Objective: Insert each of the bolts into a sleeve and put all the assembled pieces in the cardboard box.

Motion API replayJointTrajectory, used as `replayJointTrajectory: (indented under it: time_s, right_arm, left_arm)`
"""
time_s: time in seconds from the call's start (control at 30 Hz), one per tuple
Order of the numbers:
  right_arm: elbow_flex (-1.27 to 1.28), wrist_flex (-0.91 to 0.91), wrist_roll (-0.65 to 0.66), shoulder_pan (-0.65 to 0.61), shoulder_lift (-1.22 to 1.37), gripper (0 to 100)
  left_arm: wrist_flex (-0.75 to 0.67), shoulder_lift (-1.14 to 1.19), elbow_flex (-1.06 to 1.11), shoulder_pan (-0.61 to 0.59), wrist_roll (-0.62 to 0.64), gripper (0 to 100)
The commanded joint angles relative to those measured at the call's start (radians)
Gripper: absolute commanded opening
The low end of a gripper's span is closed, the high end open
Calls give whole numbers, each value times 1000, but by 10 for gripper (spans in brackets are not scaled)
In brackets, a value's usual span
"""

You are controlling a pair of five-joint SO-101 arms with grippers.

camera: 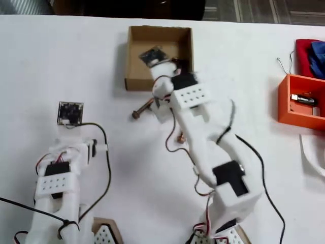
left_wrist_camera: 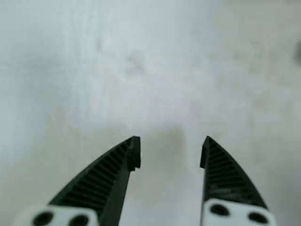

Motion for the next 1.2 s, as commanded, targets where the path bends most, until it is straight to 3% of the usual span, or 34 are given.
replayJointTrajectory:
  time_s: [0.0,0.23,0.53,1.17]
  right_arm:
    - [-80,-10,68,-10,74,235]
    - [-267,-10,147,15,236,202]
    - [-433,-4,152,41,409,201]
    - [-548,99,150,27,421,200]
  left_arm:
    - [-6,-15,-19,6,8,225]
    - [-6,-14,-19,6,6,225]
    - [-6,-12,-19,6,6,225]
    - [-6,-12,-19,6,6,225]
